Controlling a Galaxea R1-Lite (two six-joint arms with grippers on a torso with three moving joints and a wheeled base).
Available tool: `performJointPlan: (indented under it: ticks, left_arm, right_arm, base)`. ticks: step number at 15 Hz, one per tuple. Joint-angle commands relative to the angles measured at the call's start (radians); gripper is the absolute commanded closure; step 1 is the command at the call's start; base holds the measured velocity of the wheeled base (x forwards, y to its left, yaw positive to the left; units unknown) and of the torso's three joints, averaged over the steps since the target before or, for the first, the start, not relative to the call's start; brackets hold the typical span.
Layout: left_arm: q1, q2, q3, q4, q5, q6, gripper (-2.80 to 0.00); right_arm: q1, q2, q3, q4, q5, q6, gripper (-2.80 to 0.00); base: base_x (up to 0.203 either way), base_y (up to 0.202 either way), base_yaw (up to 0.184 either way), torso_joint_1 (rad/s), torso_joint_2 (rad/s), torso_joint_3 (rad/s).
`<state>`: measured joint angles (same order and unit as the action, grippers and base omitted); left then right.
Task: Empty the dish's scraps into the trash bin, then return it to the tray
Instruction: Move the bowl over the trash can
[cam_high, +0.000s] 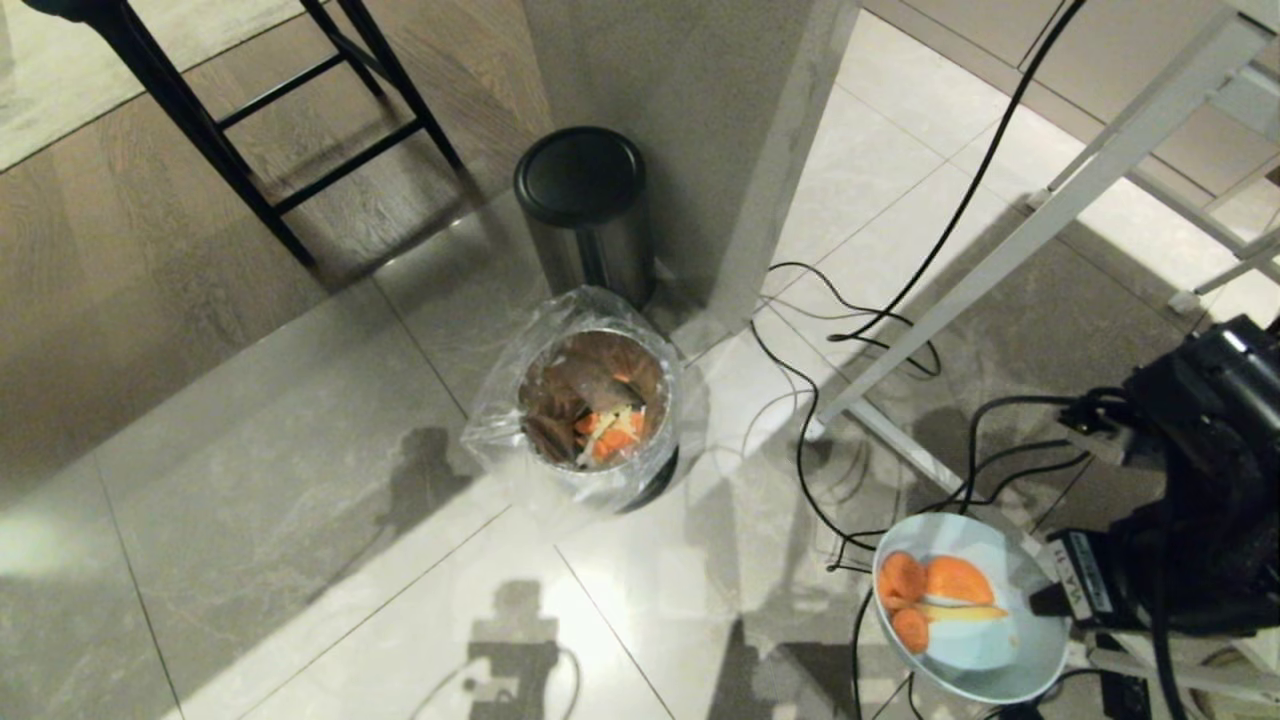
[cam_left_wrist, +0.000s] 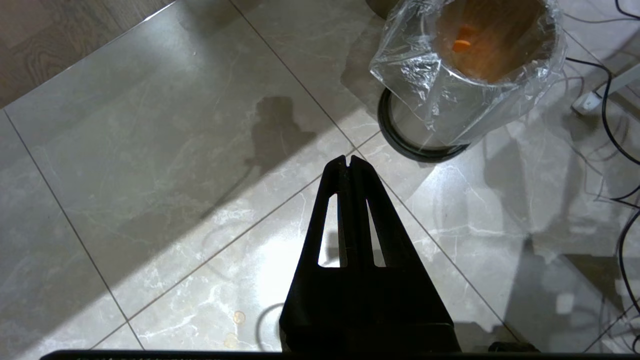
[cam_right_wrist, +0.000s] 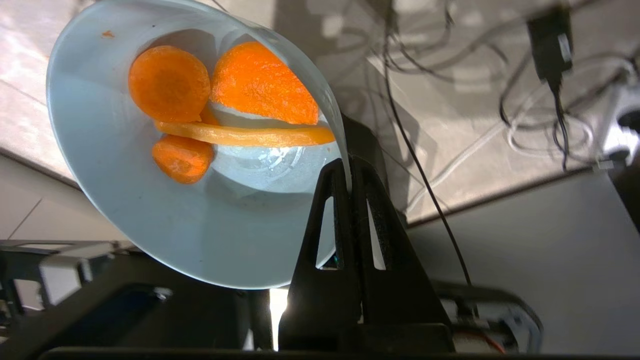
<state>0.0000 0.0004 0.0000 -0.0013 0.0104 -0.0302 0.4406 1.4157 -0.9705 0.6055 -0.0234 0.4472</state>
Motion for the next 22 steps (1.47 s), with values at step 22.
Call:
performJointPlan:
  ticks: [22]
  left_arm:
    - [0.000,0.001,0.000,0.000,0.000,0.000,0.00]
  right_arm:
    - [0.154,0.381,-0.442,0.004,-0.232,-0.105,0.00]
  base:
    - [0.000,0.000,0.000,0.000,0.00,0.000]
